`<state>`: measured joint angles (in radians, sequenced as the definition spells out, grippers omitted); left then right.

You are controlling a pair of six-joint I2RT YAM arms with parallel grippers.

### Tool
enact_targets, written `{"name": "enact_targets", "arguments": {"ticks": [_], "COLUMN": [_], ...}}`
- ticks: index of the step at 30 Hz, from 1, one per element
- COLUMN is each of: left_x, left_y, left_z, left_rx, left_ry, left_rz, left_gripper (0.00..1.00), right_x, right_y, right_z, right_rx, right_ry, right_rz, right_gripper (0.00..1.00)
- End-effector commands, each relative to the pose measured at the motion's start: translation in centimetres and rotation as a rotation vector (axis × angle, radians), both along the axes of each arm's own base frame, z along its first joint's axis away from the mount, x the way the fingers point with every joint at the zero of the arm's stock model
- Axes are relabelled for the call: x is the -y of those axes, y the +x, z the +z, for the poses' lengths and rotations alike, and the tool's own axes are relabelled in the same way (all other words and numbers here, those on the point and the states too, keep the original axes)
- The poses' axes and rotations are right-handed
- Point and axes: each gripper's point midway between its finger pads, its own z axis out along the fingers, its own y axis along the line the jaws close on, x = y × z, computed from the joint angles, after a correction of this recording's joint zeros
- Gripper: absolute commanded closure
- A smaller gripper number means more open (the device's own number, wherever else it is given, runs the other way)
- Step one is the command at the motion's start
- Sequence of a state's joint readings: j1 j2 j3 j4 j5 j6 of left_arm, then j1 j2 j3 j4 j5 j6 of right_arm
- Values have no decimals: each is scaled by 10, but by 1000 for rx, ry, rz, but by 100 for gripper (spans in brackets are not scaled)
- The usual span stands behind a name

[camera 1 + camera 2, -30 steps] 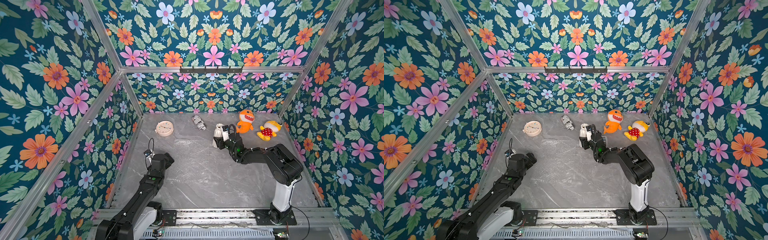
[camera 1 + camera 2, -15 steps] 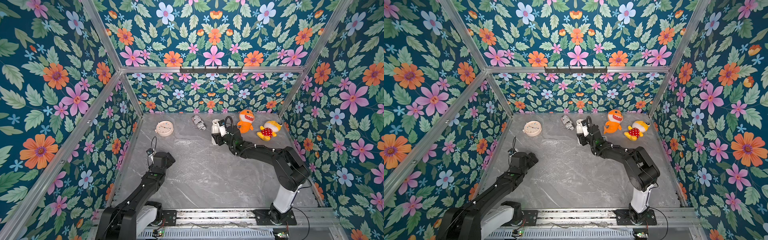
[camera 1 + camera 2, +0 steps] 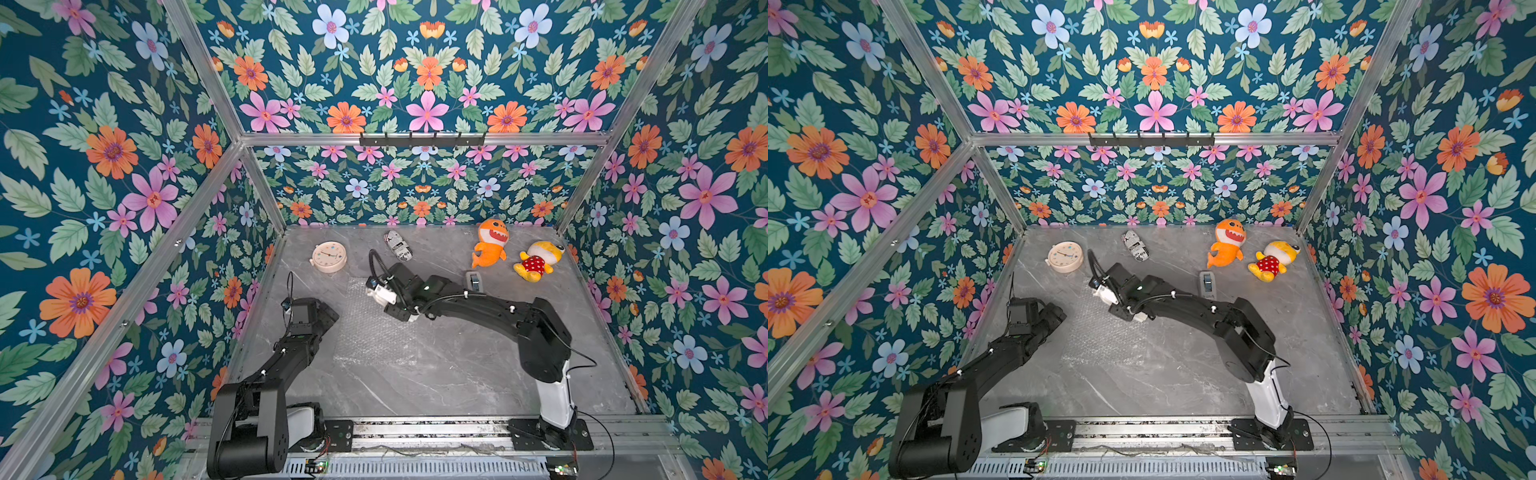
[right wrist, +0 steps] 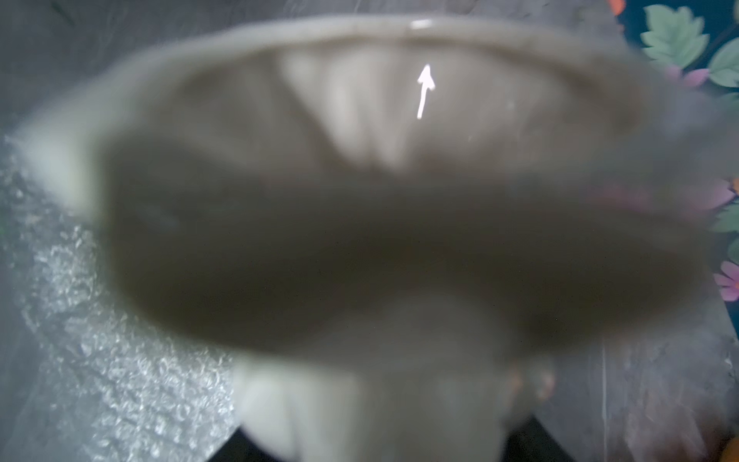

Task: Wrap vases in bubble wrap
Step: Pick up the vase from the center of the board, then place the vase in bubble wrap.

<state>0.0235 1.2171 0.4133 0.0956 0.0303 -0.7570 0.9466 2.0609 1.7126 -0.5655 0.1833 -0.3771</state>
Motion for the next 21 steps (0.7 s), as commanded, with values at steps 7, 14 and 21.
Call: {"name": "enact_targets", "arguments": {"ticks": [7,14,21], "left_x": [-5,-4,-8], "left_y": [-14,-14,-20], "left_z": [-11,-10,-9], "left_rx": [-51,-56,-71], "left_ry": [-14,-19,-1], "left_rz": [-4,-14,-3], "left_gripper": [9,10,10], "right_x": [-8,-18,-28], "right_y": [-31,-39,-40], "right_z": [-49,-82,-100], "right_rx": [-41,-105,-124], "right_ry": [-332,-315,-240], "right_rz": [189,202,203], "right_gripper": [62,59,47]}}
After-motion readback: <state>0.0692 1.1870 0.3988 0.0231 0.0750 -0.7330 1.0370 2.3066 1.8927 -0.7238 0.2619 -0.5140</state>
